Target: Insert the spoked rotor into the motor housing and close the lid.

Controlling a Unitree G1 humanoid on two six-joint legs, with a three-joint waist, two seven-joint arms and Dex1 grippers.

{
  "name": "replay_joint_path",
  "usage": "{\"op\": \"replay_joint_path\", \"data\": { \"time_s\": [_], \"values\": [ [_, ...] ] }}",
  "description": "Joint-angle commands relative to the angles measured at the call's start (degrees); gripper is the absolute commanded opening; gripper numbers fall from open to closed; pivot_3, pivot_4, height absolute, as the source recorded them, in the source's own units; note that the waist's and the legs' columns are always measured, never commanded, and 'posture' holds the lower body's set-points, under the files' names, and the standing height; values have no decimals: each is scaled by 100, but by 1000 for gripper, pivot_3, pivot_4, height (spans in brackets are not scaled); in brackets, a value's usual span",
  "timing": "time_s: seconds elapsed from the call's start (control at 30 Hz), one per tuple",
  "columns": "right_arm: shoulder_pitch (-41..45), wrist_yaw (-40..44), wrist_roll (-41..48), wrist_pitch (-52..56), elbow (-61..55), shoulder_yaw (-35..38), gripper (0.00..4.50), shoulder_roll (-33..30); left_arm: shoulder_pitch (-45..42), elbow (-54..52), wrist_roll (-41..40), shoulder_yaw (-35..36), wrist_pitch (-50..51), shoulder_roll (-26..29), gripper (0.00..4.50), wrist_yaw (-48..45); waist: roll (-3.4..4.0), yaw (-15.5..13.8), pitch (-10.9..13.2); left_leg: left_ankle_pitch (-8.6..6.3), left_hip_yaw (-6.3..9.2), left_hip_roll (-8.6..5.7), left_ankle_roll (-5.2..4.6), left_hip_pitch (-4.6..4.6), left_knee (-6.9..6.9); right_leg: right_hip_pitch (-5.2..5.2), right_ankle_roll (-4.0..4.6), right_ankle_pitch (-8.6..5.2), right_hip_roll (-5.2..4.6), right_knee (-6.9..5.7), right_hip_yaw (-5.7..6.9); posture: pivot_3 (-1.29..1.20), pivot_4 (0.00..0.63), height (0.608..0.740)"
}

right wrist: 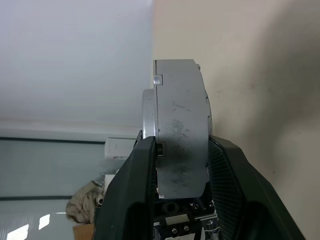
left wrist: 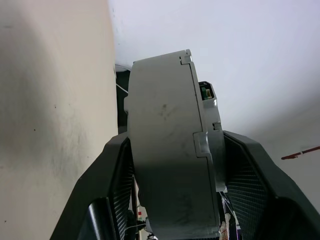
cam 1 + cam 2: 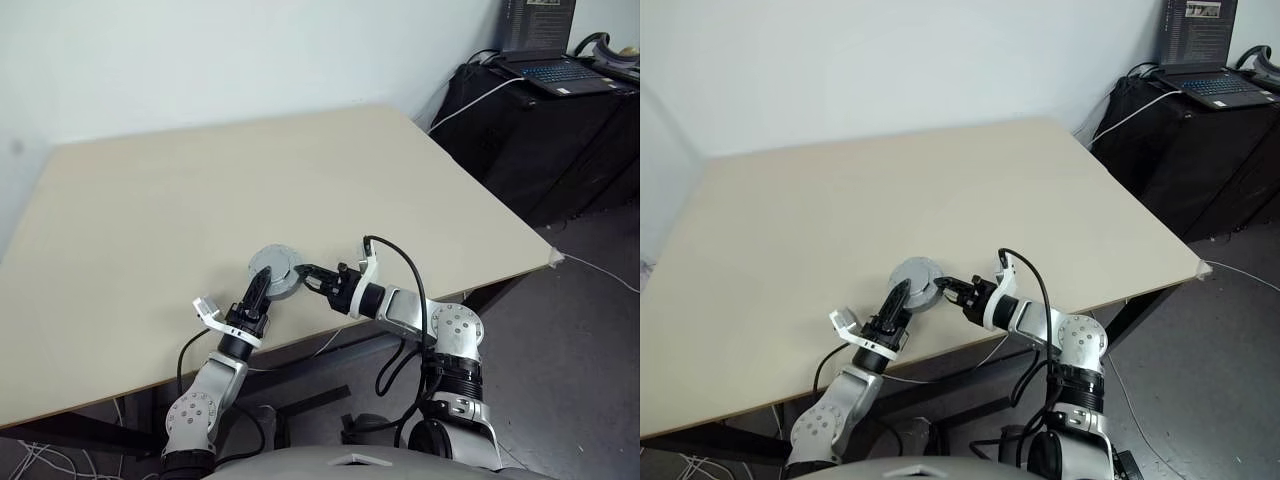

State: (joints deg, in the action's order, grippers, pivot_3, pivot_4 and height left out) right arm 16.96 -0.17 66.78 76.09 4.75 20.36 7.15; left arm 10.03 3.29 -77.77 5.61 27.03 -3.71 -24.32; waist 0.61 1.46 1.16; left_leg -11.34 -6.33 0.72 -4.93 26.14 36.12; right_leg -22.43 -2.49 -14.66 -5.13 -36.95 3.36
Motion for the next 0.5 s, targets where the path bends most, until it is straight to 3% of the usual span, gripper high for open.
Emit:
{"op": "replay_joint_path", "data": {
  "time_s": [0.03, 0.17, 0.2, 0.47, 0.5],
  "values": [
    [-442, 274, 6, -293, -527, -510, 1199, 492, -19, -67, 64, 4, -39, -656, 2306, 58, 0, 1, 0, 0, 0, 0, -1, 0, 1, 0, -1, 0, 0, 0, 0, 0, 0, 740],
    [-454, 372, -112, -479, -577, -544, 1199, 462, 9, -201, 61, -16, -86, -668, 2301, 176, 0, -3, 0, 0, 0, 0, -2, 0, 3, 1, -3, 1, 0, 0, 0, 0, 0, 740],
    [-459, 393, -118, -498, -583, -553, 1927, 457, 11, -227, 57, -21, -99, -673, 2301, 211, -1, -7, -1, 0, 0, 0, -2, 0, 4, 1, -4, 2, 0, 0, 1, 0, 0, 740],
    [-450, 460, -95, -522, -622, -533, 4483, 427, -15, -354, 67, -67, -179, -721, 2165, 451, -1, -5, -1, -1, -2, 0, -4, 0, 6, 2, -6, 4, 0, 0, -2, 0, 0, 740],
    [-446, 456, -85, -526, -636, -524, 4500, 424, -13, -367, 65, -74, -193, -724, 2164, 466, -1, -5, -1, -1, -2, 0, -4, 0, 6, 2, -6, 4, 0, 0, -2, 0, 0, 740]
  ]
}}
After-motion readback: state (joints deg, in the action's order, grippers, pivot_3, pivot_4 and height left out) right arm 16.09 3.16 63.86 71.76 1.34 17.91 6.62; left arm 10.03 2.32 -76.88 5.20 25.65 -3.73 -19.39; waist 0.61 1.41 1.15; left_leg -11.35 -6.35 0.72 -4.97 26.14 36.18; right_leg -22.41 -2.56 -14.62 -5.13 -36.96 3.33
